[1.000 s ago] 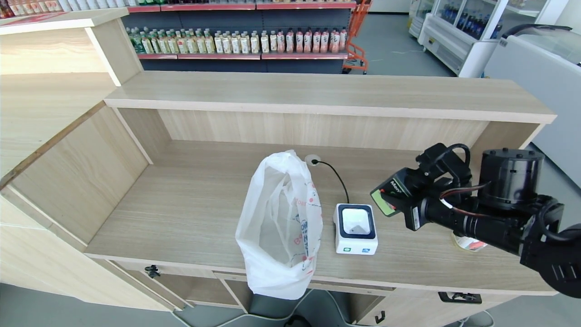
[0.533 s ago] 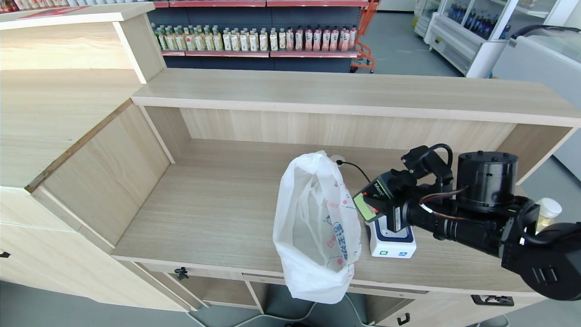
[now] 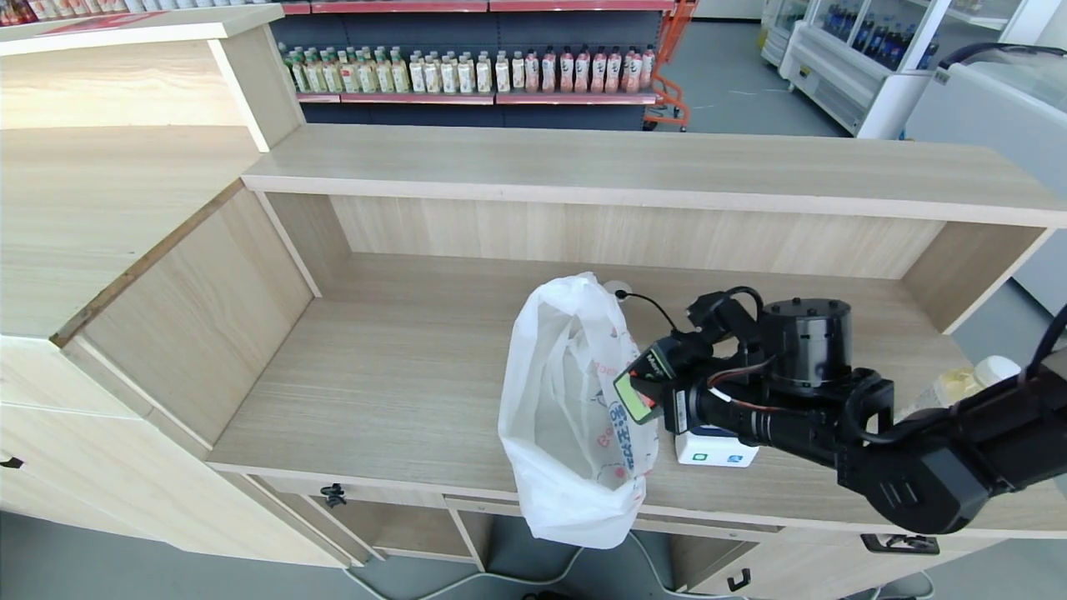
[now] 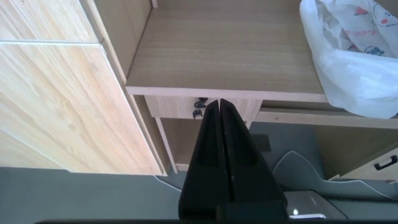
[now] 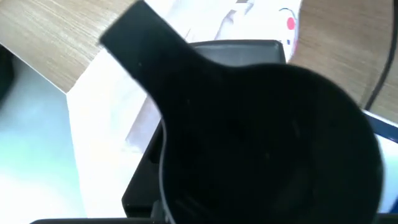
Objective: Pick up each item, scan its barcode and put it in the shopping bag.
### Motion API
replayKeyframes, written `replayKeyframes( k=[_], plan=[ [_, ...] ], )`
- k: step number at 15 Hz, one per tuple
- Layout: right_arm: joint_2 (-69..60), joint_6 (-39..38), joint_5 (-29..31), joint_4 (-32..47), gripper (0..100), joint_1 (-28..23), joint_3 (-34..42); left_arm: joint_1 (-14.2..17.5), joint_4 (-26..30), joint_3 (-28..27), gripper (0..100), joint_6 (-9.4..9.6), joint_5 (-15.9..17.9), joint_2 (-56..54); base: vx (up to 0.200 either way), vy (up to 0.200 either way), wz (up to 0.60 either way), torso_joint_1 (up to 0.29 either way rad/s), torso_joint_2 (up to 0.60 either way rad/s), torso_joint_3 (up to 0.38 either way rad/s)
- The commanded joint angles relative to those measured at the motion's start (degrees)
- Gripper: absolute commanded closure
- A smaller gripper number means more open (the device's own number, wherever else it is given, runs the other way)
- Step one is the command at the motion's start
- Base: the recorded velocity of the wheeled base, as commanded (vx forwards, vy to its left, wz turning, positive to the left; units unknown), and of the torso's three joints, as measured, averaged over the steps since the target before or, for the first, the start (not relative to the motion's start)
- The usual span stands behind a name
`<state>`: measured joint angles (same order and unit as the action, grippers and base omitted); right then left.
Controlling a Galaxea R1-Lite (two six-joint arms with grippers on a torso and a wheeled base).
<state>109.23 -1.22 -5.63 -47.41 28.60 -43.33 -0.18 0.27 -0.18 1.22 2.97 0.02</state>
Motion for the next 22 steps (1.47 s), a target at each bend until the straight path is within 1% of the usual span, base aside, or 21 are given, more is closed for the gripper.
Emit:
replayKeyframes(
  k=[1,5,6,7,11,15,17,18,22],
  plan=[
    [5.56,0.25,-0.26,-0.93,100,1.64,-1.50,0.01,0.00,0.01,100,0.01,0.01,0.06,0.000,0.000,0.00,0.000,0.00,0.000],
    [11.09,1.13,-0.26,-2.42,100,5.68,-4.84,0.01,0.00,0.01,100,0.01,-0.07,0.06,0.000,0.000,0.00,0.000,0.00,0.000],
    [11.80,1.75,-0.17,-2.42,100,6.03,-5.28,0.01,0.00,0.01,100,0.01,0.01,0.06,0.000,0.000,0.00,0.000,0.00,0.000],
    [13.47,4.03,-0.17,-2.42,100,6.29,-5.98,0.01,0.00,0.01,100,0.01,0.01,0.06,0.000,0.000,0.00,0.000,0.00,0.000],
    [15.31,7.90,0.09,-2.51,100,6.03,-6.60,0.01,0.00,0.01,100,0.01,0.01,0.06,0.000,0.000,0.00,0.000,0.00,0.000],
    [16.54,8.95,0.53,-2.51,100,5.85,-6.33,0.01,0.00,0.01,100,0.01,0.01,0.06,0.000,0.000,0.00,0.000,0.00,0.000],
    [16.72,12.12,0.53,-2.51,100,5.41,-6.33,0.01,0.00,0.01,100,0.01,0.01,0.06,0.000,0.000,0.00,0.000,0.00,0.000],
    [16.72,13.17,0.53,-2.42,0,5.15,-6.33,0.01,0.00,0.01,100,0.01,0.01,0.06,0.000,0.000,0.00,0.000,0.00,0.000],
    [14.17,13.52,-0.08,-2.07,0,5.24,-6.86,0.01,0.00,0.01,100,0.01,0.01,0.06,0.000,0.000,0.00,0.000,0.00,0.000]
  ],
)
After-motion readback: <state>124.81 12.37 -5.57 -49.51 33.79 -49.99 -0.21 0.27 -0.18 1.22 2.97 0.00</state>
